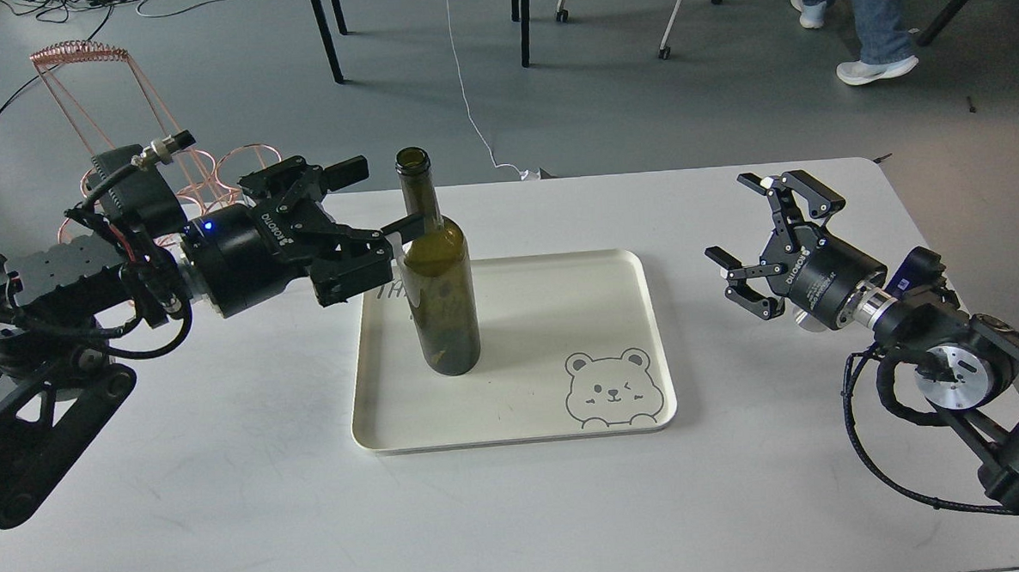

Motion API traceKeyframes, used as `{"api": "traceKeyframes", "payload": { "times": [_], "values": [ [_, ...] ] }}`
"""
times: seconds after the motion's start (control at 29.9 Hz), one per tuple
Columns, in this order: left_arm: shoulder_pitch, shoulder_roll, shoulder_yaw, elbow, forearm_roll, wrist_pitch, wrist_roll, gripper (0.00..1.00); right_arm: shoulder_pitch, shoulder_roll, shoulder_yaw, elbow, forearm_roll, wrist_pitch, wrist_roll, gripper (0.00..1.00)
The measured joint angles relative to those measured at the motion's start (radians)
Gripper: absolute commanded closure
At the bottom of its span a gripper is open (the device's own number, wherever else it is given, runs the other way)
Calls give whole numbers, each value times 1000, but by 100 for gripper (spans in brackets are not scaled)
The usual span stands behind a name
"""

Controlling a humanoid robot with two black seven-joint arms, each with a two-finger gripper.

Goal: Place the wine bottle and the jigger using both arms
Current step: 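Reach the left gripper to the wine bottle neck, then close the left gripper on the bottle neck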

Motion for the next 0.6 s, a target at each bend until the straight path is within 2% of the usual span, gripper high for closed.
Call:
{"api": "traceKeyframes", "payload": {
  "times": [0.17,0.6],
  "values": [
    [-18,-23,8,21,1,0,0,4,-4,1,4,0,0,0,0,1],
    [-102,-85,78,84,1,6,0,19,-6,9,5,0,0,0,-1,1]
  ]
}}
